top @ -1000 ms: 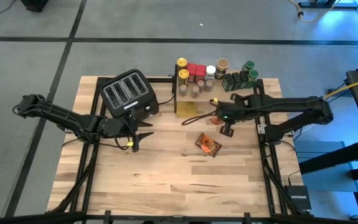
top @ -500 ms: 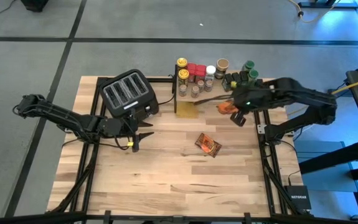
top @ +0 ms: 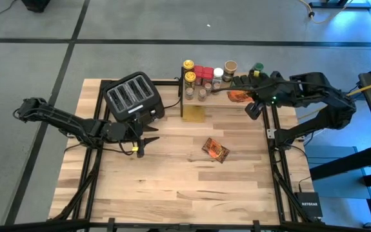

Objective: Shelf spices
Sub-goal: Put the orange seasoning pack on the shelf

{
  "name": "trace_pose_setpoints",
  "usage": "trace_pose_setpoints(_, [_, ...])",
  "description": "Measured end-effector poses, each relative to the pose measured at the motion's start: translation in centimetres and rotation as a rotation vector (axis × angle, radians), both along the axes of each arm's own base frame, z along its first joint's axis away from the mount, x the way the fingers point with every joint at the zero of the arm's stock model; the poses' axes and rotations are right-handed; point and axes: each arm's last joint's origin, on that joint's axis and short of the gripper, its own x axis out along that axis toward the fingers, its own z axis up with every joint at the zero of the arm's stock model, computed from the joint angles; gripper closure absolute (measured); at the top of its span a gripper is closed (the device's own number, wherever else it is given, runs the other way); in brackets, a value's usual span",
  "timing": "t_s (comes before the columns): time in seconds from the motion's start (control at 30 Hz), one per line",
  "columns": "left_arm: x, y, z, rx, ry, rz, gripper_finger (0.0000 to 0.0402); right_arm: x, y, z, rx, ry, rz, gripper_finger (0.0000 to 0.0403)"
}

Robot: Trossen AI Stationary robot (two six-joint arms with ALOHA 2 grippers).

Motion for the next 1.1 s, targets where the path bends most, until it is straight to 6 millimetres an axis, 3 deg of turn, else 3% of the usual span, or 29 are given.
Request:
trace_pose_setpoints(0.13, [0.0,0.0,0.0,0.000,0.000,0.000,0.0249,-0.1,-0.6,0.0,-0.030,0.015,-0.023,0.0398])
trace_pose_setpoints(0.4, [0.0,0.0,0.0,0.000,0.001,0.000,0.0249,0.0,-3.2,-0.6,0.073,0.050,-0.075,0.0400])
trace_pose_setpoints(0.7, [0.0,0.0,0.0,-0.004,0.003,0.002,0.0249,0.5,-5.3,-6.4,0.190,0.292,-0.090,0.0401])
trace_pose_setpoints(1.1, [0.0,0.0,0.0,-0.013,-0.004,0.004,0.0249,-2.0,-7.1,-7.6,0.142,0.355,-0.224,0.0401])
